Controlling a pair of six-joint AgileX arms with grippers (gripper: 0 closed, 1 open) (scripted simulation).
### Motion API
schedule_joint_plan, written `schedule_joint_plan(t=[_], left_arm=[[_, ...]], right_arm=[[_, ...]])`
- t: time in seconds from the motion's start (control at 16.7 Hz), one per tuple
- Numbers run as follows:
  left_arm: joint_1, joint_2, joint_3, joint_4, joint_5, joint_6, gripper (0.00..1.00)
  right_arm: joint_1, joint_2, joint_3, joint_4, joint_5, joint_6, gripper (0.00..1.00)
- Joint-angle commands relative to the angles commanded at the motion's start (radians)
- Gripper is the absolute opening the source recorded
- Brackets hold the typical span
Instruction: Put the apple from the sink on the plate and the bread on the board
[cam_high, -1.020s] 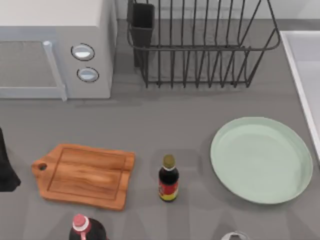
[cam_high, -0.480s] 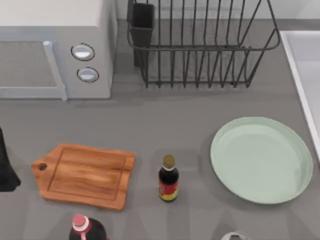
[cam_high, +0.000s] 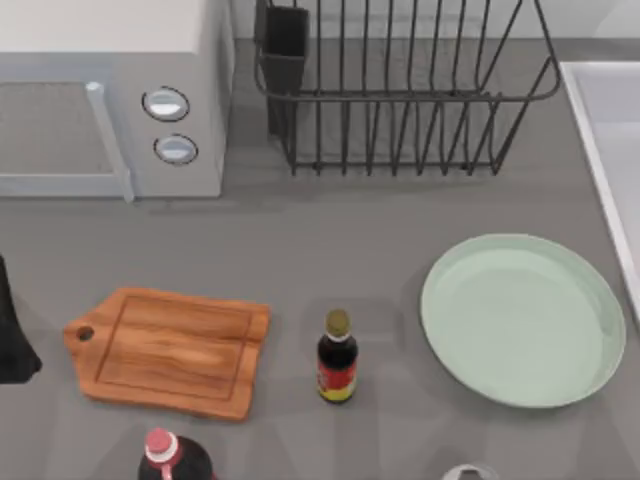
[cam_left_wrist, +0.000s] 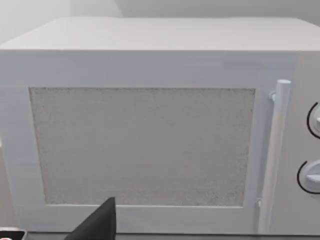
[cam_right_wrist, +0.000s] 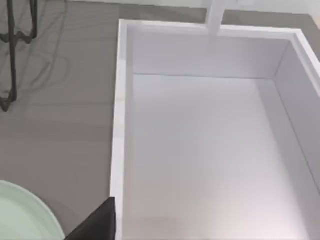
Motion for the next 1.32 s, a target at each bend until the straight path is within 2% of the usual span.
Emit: schedule_joint_plan(t=[0.54,0.78,1.02,1.32], left_arm=[[0.0,0.0,0.0,0.0,0.0,0.0,1.0],[0.0,0.0,0.0,0.0,0.0,0.0,1.0],[0.0,0.0,0.0,0.0,0.0,0.0,1.0],[0.0,0.0,0.0,0.0,0.0,0.0,1.0]], right_arm=[[-0.152,0.928,0.651,-0.449,0.001,-0.145,1.0],[-0.205,1.26,0.877,-0.605,0.001,-0.195,1.0],[-0.237,1.445,1.009,-0.696,0.001,-0.225,1.0],[-0.242,1.473,1.03,-0.71,0.001,-0.23,1.0]])
